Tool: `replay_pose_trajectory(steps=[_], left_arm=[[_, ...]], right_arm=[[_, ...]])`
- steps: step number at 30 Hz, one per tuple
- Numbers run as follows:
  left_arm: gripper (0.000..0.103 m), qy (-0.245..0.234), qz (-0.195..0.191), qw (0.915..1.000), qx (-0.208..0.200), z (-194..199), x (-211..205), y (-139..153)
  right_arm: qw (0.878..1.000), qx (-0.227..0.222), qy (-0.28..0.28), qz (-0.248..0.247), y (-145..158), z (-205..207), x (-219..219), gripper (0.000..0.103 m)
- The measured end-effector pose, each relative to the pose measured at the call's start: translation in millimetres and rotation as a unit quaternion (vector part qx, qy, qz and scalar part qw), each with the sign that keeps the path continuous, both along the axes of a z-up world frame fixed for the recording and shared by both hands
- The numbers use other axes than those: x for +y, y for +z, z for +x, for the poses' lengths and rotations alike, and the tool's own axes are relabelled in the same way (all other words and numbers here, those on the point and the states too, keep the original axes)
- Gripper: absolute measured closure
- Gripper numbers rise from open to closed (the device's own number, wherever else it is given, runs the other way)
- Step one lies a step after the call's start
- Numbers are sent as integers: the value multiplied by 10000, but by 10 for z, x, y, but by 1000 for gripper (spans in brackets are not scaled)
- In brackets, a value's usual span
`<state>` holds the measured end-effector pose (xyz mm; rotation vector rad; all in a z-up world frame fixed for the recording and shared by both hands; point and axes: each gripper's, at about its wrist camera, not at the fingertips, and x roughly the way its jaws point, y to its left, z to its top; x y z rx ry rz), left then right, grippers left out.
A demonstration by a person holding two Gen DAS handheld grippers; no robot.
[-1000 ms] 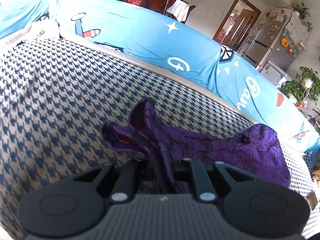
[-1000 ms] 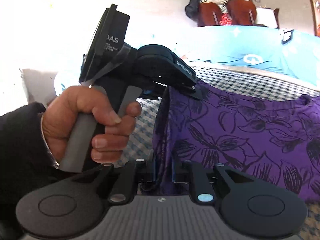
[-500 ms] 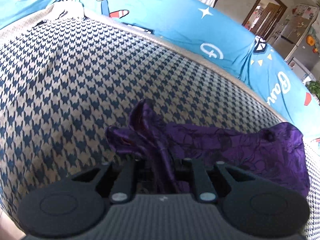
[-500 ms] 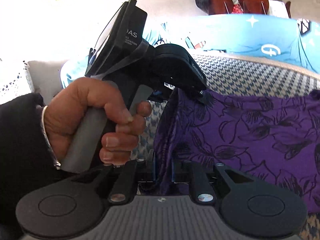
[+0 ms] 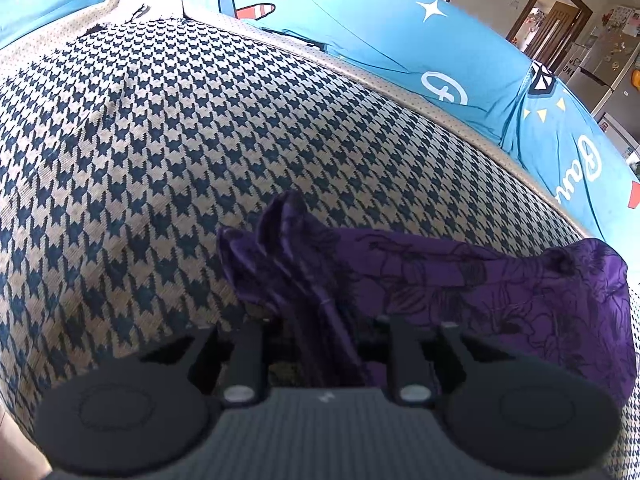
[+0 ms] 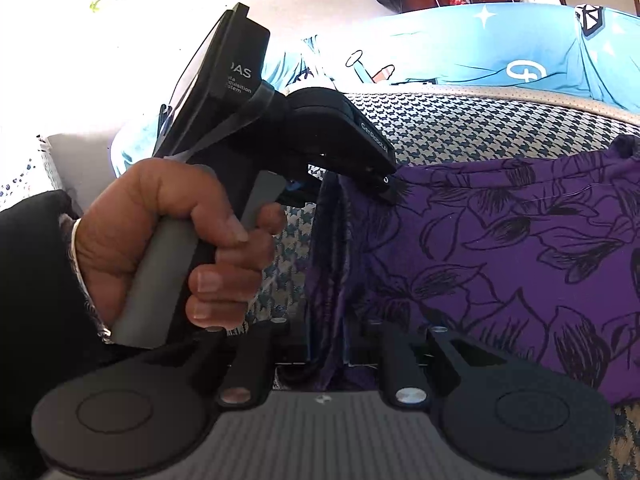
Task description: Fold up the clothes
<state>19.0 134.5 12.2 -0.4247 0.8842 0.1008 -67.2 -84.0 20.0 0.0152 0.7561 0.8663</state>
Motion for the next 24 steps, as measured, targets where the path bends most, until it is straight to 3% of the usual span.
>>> replay_pose_trajectory(steps=[11, 24], left_arm=[[86, 43, -219, 9991, -367, -62, -86, 98], [86, -106, 4, 9967, -803, 50, -574, 603]], right_arm=[[9995, -267, -139, 27, 76, -73, -64, 87], [9932, -746, -744, 506, 396, -24, -602, 87]])
